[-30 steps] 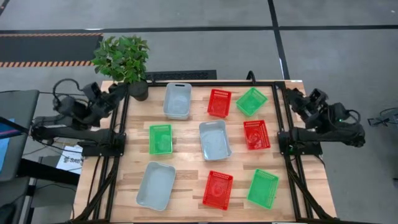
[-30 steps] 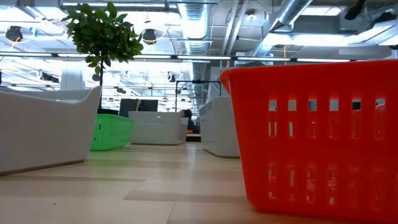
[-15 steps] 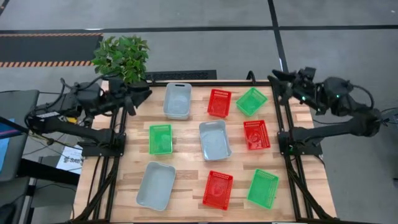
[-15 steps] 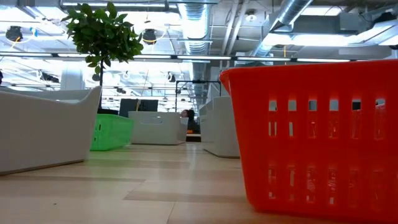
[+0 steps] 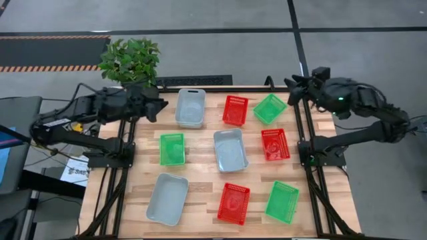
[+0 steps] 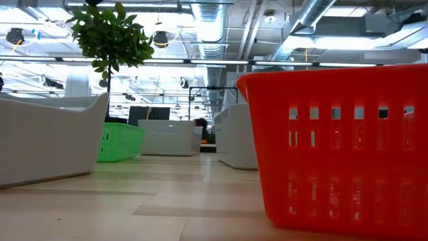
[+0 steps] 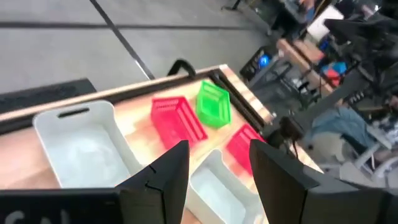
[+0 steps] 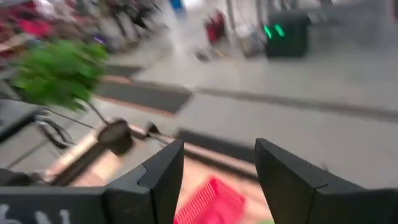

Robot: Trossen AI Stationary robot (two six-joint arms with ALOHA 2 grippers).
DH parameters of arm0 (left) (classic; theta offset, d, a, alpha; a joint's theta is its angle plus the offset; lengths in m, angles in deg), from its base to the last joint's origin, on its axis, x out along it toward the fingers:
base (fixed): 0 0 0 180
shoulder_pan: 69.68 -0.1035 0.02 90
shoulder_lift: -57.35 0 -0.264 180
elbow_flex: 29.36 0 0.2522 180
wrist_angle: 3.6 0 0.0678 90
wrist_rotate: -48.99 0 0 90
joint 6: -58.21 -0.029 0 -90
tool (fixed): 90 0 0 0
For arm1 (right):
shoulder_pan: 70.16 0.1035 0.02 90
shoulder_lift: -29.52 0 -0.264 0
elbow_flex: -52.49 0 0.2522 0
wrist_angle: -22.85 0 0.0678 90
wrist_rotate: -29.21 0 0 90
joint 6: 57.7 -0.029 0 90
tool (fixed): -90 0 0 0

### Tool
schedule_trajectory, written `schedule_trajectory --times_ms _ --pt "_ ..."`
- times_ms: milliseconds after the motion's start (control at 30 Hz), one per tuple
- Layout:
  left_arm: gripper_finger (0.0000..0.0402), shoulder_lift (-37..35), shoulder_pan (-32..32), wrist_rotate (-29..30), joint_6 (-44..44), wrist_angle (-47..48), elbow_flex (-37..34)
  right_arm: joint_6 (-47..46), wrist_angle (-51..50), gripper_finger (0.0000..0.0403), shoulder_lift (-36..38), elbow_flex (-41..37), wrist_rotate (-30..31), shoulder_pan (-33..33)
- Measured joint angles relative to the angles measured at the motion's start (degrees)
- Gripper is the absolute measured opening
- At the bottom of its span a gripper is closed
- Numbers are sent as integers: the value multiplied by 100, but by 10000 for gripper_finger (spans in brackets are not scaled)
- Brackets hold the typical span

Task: Stack baskets by color
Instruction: Stack the middle right red bin on the top red bin

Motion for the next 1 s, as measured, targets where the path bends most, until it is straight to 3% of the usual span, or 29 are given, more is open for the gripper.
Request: schedule_trajectory --times_ms 300,567,767,1000 --pt "155 760 -469 -923 -480 89 0 -1549 -1702 212 -755 -2 -588 -351" --pt "155 1394 -707 -1108 -872 203 -9 -2023 -2762 211 -1664 -2 -1324 -539" --pt "155 1280 -754 -1488 -722 204 -407 -2321 -3065 211 -2143 -387 -2308 -494" --pt "155 727 -756 -1273 -297 88 -831 -3044 -3032 211 -2174 -1535 -2804 -138"
